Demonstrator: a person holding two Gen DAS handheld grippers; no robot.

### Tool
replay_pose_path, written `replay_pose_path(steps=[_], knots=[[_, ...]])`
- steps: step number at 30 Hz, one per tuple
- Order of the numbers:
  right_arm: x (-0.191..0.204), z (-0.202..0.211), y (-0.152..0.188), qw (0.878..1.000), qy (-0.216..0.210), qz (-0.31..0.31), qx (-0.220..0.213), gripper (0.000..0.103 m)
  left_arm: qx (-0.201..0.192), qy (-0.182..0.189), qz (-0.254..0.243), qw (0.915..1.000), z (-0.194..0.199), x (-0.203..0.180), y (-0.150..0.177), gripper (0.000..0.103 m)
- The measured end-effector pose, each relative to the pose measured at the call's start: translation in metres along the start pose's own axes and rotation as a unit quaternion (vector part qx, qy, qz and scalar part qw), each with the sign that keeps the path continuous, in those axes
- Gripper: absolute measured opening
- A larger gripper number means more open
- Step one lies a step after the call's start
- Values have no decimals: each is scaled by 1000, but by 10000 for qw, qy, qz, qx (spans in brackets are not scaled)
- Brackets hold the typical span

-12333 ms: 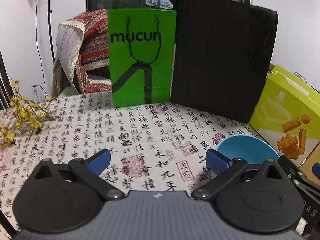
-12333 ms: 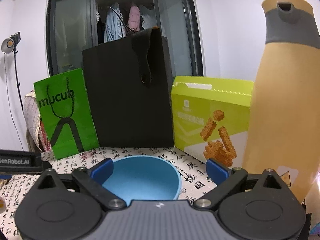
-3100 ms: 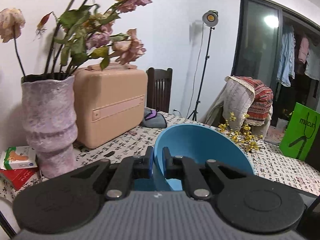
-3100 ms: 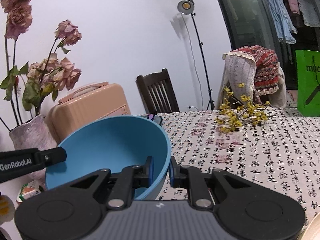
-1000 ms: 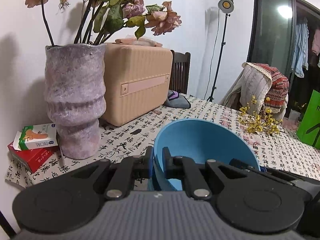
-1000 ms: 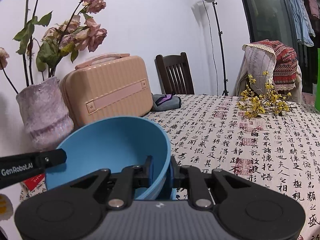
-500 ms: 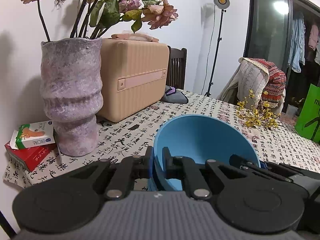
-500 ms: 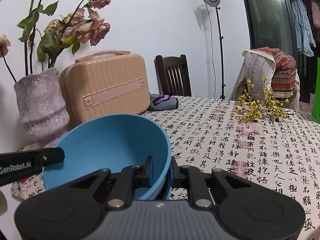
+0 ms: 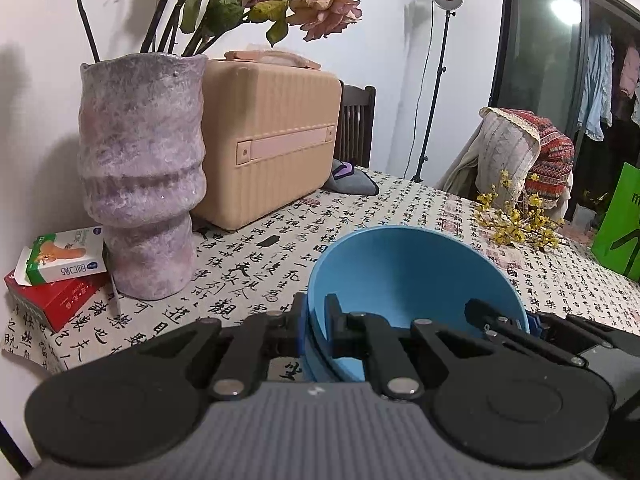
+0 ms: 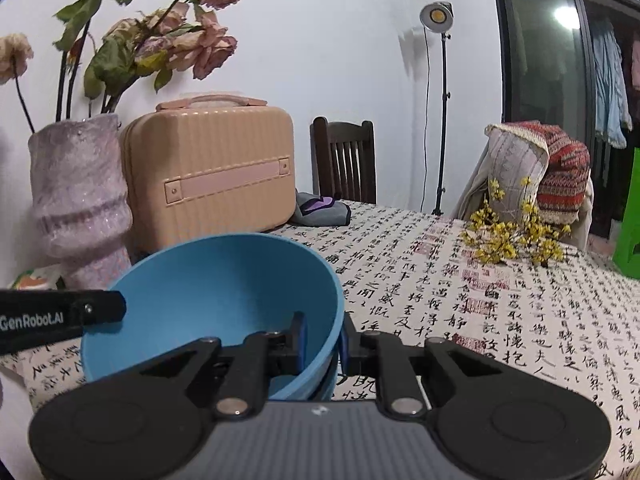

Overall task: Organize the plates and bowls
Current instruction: 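Open both grippers to release the blue bowl on the stack, then lower both open grippers onto the rim of the bowl stack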

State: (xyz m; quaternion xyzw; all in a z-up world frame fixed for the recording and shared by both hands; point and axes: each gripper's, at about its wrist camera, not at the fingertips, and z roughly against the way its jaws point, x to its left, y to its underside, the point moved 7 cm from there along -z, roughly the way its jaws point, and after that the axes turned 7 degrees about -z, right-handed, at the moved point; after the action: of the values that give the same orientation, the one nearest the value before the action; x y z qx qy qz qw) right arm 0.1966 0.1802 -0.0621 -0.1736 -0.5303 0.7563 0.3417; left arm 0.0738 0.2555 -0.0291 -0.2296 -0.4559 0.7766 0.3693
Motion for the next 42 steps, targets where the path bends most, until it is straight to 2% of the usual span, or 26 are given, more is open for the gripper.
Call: replay_pose_path(steps=[8,10,11,14,16,17,19,21,22,24,30,34,38,42], knots=[[-2,0,-1,9999,-77,-23,-64,19,-53,72,63,9999,2,2,-1,12],[-4,4,-4,9998,-143,-66,-140,19,-132,114,84,9998,5,2,-4,13],[-5,5,-6,9997,-173,-96,-170,19,-176,113,82,9997,7,2,-5,18],[-10,11,-11,9990,-300,-234,-254,34,-362,73,38,9993,15,3,-9,41],[-14,17,-13,9984,-339,-289,-342,53,-515,45,-5,9987,21,4,-12,46],[-16,20,-13,9981,-365,-316,-379,58,-578,49,-9,9983,24,5,-13,52],[-20,26,-14,9975,-431,-356,-435,78,-719,37,15,9974,31,9,-15,65],[-23,32,-14,9968,-513,-380,-488,93,-873,9,6,9962,39,12,-16,83],[-24,37,-12,9964,-562,-378,-505,100,-959,-2,-17,9954,45,14,-15,86],[-28,44,-10,9960,-612,-374,-533,103,-1090,-22,-93,9940,54,16,-12,103],[-33,67,3,9959,-669,-191,-574,103,-1321,-15,-345,9906,74,18,-2,103],[-38,74,14,9964,-697,-112,-470,103,-1166,-6,-404,9924,68,17,3,103],[-49,72,22,9978,-454,-40,-487,103,-886,63,-284,9956,54,19,11,103],[-62,73,26,9979,-408,-151,-482,103,-614,81,-207,9979,40,16,17,103]])
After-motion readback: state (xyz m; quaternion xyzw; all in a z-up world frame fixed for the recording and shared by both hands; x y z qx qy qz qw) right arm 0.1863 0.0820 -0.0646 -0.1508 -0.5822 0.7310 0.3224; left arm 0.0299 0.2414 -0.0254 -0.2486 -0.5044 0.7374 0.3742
